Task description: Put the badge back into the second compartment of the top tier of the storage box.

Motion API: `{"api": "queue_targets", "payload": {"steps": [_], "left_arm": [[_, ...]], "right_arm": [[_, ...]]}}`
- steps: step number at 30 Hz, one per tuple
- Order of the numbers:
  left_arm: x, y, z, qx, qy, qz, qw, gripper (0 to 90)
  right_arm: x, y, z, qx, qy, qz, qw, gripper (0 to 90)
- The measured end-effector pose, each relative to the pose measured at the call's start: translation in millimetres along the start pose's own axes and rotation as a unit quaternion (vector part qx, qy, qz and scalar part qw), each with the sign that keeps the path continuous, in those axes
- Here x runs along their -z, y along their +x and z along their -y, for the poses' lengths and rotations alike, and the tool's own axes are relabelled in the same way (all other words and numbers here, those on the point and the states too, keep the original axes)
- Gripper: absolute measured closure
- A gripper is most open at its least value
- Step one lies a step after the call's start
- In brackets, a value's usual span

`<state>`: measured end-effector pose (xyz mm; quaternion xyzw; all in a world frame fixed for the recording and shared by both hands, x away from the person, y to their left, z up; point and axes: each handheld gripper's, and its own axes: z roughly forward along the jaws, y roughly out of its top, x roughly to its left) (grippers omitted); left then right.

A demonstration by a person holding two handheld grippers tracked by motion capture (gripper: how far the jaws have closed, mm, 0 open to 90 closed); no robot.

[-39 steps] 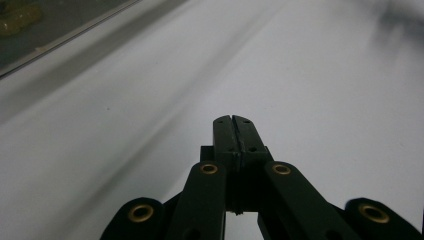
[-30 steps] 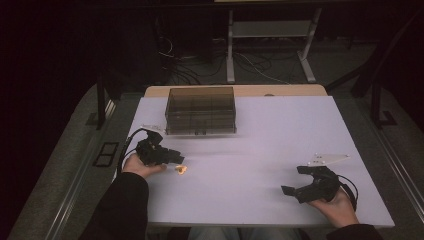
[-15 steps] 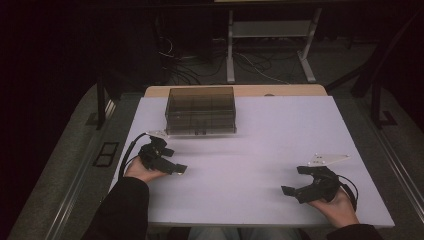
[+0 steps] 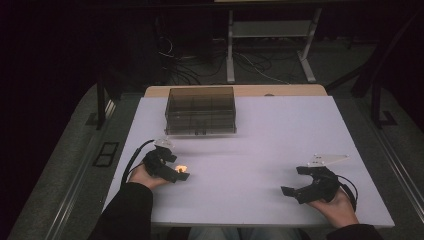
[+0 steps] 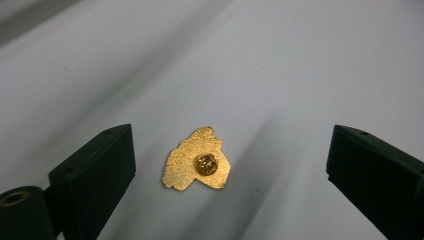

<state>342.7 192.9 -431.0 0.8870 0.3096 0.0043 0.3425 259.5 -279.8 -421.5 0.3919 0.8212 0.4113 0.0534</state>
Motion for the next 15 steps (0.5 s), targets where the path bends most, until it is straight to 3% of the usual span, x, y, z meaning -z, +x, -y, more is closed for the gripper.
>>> {"api": "queue_targets", "payload": {"steps": [4,10,15], "left_arm": [[-0.9,-1.1,2.7,-0.009,-0.004,-0.013,0.9999,13.9],[-5.5,-1.4,3.9,-0.025,0.011,-0.027,0.9993,21.4],[-7.0,-4.3,3.6,-0.047,0.013,-0.050,0.9976,29.9]], "right_arm": [[-0.2,0.0,0.1,0.000,0.000,0.000,1.0000,0.0],[-0.1,0.0,0.1,0.000,0.000,0.000,1.0000,0.0],[-0.1,0.0,0.2,0.000,0.000,0.000,1.0000,0.0]]}}
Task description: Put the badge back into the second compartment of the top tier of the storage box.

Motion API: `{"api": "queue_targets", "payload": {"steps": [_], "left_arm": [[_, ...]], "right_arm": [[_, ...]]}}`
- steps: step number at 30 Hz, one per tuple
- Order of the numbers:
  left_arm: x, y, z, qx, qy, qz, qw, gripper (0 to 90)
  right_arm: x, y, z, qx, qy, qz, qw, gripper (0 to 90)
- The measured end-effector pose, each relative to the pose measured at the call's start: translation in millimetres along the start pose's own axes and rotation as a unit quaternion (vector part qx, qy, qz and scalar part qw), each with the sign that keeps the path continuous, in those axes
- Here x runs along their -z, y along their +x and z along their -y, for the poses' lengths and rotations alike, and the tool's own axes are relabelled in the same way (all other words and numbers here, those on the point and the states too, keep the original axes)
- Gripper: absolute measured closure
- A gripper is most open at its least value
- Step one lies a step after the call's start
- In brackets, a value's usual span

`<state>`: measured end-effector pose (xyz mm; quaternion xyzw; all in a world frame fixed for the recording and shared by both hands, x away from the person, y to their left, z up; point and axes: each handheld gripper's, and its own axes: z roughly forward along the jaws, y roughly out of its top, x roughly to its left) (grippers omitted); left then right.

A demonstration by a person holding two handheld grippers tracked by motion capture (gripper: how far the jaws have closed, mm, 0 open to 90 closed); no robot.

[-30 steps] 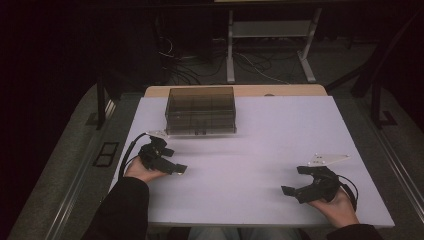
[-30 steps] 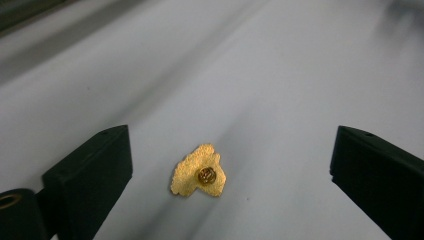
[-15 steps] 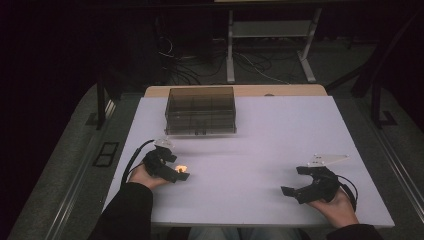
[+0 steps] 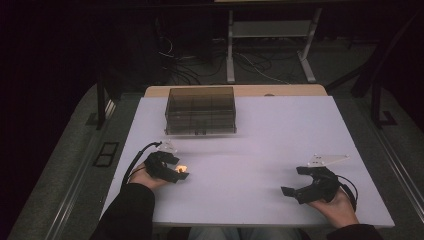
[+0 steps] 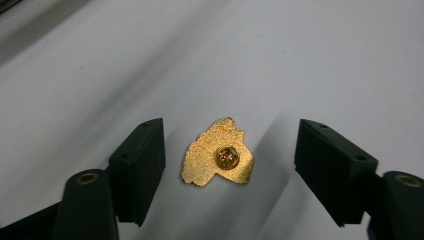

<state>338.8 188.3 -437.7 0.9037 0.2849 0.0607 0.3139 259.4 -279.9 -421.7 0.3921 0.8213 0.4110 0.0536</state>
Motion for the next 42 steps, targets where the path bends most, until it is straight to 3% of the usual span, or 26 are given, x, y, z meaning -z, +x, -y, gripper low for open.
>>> {"api": "queue_targets", "payload": {"steps": [3,7,11,13,18,24,36,38,42], "left_arm": [[0.3,-4.8,0.4,-0.020,0.007,-0.024,0.9995,39.0],[1.0,-5.5,-1.8,-0.039,0.013,-0.020,0.9990,49.9],[0.9,-7.2,-3.7,-0.039,0.019,-0.021,0.9988,58.0],[0.7,-8.5,-4.0,-0.032,0.020,-0.023,0.9990,58.0],[1.0,-8.5,-4.7,-0.049,0.023,-0.028,0.9981,58.1],[0.9,-8.5,-4.7,-0.039,0.021,-0.024,0.9987,58.1],[3.8,-6.9,-8.9,-0.041,0.020,-0.023,0.9987,58.2],[6.3,-7.2,-10.1,-0.031,0.017,-0.018,0.9992,58.2],[11.0,-7.1,-14.4,-0.037,0.016,-0.019,0.9990,58.2]], "right_arm": [[0.2,-0.1,0.0,0.001,0.000,-0.001,1.0000,0.0],[0.1,0.0,0.0,0.002,0.000,-0.001,1.0000,0.0],[0.0,0.2,-0.1,0.002,-0.001,-0.002,1.0000,0.0],[0.0,0.1,-0.1,0.002,-0.001,-0.002,1.0000,0.0],[0.0,0.1,-0.1,0.002,0.000,-0.002,1.0000,0.0],[0.1,0.0,-0.1,0.002,0.000,-0.002,1.0000,0.0],[0.5,-0.5,0.1,-0.001,-0.001,-0.001,1.0000,0.0],[0.7,-0.6,0.2,-0.002,-0.001,-0.001,1.0000,0.0],[0.9,-0.6,0.2,-0.001,-0.001,0.000,1.0000,0.0]]}}
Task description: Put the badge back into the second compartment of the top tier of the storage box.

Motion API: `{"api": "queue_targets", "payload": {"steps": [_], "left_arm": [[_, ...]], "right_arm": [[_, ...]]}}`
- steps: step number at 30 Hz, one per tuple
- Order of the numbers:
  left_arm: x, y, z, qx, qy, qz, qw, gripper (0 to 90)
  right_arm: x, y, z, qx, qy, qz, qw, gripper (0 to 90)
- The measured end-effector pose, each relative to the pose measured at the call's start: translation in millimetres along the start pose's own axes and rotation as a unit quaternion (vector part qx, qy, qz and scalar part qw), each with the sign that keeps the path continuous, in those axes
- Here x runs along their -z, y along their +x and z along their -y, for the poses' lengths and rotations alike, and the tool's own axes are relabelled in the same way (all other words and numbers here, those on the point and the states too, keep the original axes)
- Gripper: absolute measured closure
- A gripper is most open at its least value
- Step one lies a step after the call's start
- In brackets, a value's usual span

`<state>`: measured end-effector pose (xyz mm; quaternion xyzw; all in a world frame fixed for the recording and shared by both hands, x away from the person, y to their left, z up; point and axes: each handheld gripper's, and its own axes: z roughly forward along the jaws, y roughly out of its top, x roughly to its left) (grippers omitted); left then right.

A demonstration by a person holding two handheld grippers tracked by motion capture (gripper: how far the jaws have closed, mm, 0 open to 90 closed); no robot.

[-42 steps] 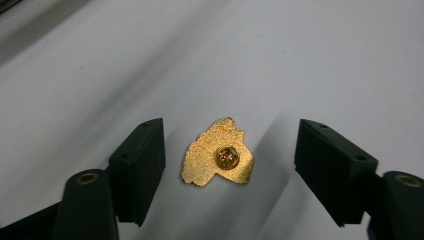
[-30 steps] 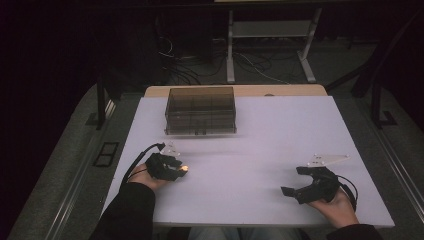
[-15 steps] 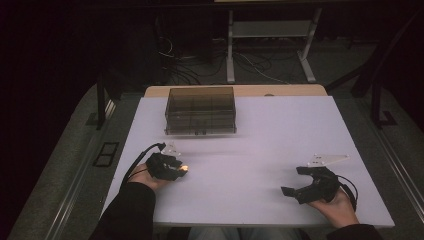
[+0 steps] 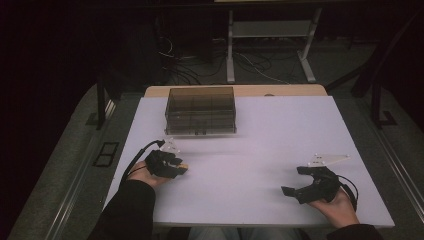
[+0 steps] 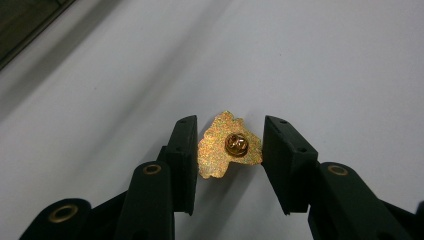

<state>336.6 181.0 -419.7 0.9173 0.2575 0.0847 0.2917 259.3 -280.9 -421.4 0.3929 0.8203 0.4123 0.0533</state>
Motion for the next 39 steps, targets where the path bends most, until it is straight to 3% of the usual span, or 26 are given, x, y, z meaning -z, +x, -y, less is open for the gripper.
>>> {"api": "queue_targets", "payload": {"steps": [20,39], "left_arm": [[24.1,2.9,-19.4,-0.007,-0.009,0.010,0.9999,58.1],[47.9,10.0,-47.9,-0.018,-0.022,0.012,0.9995,58.2]], "right_arm": [[3.1,-1.8,0.9,-0.001,-0.006,0.000,1.0000,0.0],[4.4,-2.0,1.7,-0.005,-0.007,0.001,1.0000,0.0]]}}
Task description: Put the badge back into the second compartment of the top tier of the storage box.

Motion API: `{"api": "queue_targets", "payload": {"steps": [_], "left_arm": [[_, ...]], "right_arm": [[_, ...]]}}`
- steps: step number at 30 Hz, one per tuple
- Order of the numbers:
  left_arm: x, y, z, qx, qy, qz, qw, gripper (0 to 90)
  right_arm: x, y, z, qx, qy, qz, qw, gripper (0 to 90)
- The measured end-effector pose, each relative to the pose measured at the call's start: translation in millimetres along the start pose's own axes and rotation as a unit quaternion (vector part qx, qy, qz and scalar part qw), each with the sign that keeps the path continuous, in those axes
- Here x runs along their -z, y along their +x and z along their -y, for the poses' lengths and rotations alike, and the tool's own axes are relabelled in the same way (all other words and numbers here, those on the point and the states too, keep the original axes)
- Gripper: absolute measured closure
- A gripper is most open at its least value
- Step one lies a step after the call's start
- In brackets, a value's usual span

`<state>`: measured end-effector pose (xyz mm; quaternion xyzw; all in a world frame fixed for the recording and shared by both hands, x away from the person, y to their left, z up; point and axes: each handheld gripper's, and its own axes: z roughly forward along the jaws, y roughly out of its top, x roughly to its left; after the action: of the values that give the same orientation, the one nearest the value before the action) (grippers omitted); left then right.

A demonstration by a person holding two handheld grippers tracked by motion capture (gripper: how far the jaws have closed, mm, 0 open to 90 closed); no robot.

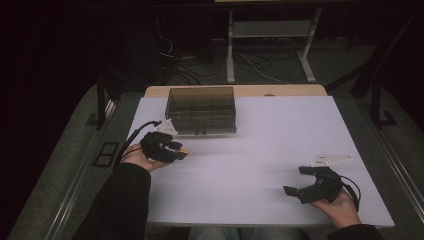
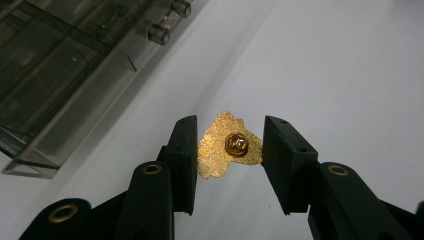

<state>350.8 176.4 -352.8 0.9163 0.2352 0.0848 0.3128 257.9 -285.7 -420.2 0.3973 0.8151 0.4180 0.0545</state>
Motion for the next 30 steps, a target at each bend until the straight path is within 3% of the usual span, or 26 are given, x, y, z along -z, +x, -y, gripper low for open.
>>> {"api": "queue_targets", "payload": {"steps": [13,14,20,30], "left_arm": [[10.8,8.0,-20.8,-0.004,-0.014,0.005,0.9999,58.1],[11.7,8.6,-22.1,-0.003,-0.017,0.006,0.9998,58.1],[16.2,14.4,-28.1,0.005,-0.027,0.009,0.9996,58.2],[24.6,26.7,-41.3,0.018,-0.051,0.018,0.9984,58.1]], "right_arm": [[-0.1,-1.1,0.1,0.007,-0.003,0.002,1.0000,0.0],[0.7,0.1,0.3,-0.002,0.002,0.000,1.0000,0.0],[1.1,0.4,0.6,-0.006,0.003,0.000,1.0000,0.0],[0.8,-0.3,1.2,-0.001,0.001,0.001,1.0000,0.0]]}}
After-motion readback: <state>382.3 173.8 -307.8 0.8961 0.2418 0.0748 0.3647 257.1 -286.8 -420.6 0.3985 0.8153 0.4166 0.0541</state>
